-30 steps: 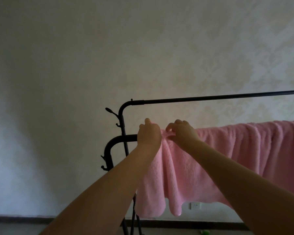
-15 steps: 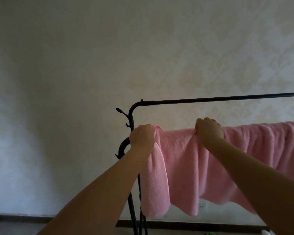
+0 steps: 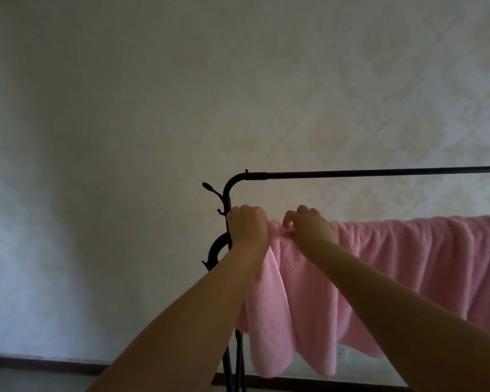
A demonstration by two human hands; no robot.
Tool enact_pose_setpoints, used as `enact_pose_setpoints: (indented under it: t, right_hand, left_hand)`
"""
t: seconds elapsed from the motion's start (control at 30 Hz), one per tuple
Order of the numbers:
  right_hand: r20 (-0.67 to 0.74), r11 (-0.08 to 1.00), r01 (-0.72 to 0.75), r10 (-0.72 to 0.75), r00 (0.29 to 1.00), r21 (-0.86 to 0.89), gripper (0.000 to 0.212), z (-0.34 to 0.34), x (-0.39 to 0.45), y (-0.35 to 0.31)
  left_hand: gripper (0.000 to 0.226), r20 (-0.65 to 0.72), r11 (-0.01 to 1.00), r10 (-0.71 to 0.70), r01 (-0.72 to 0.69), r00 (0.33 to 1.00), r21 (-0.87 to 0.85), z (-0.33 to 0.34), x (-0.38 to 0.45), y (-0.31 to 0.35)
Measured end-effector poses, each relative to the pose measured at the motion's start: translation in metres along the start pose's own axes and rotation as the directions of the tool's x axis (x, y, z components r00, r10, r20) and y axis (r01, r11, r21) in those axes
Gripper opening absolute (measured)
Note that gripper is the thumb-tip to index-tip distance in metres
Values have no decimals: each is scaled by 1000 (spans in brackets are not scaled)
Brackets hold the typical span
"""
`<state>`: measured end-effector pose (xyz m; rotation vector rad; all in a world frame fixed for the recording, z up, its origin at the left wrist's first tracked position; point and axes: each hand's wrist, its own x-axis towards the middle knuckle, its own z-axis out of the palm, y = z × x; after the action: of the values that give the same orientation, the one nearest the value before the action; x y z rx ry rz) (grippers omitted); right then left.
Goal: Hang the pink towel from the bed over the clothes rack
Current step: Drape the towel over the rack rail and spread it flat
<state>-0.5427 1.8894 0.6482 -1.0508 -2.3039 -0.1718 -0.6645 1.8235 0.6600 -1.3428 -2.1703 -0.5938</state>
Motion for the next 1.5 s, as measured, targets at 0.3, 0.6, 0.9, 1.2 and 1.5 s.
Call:
enact_pose_setpoints:
  t: [0.3,0.6,0.9,1.2,1.5]
  right_hand:
    - [-46,978,-160,155,987,-134,13,-6,4,22]
    - [-16,874,-351,367,930,-337,21,-22,0,49]
    - [93,999,-46,44,995,16,22,1,7,1]
    - [-44,984,-136,142,989,113,22,-13,1,36]
    - [-18,970,-223,222,975,-93,34,-36,-25,117]
  left_hand:
    - [24,-44,985,-20,12,999,-170,-2,2,-37]
    - [24,77,964,-211,220,974,-147,8,3,-86]
    - [20,181,991,-123,132,976,-39,15,-1,-86]
    - [34,-43,1000,5,-3,999,31,16,7,-39]
    - [28,212,987,154,-143,965,-68,37,-11,73]
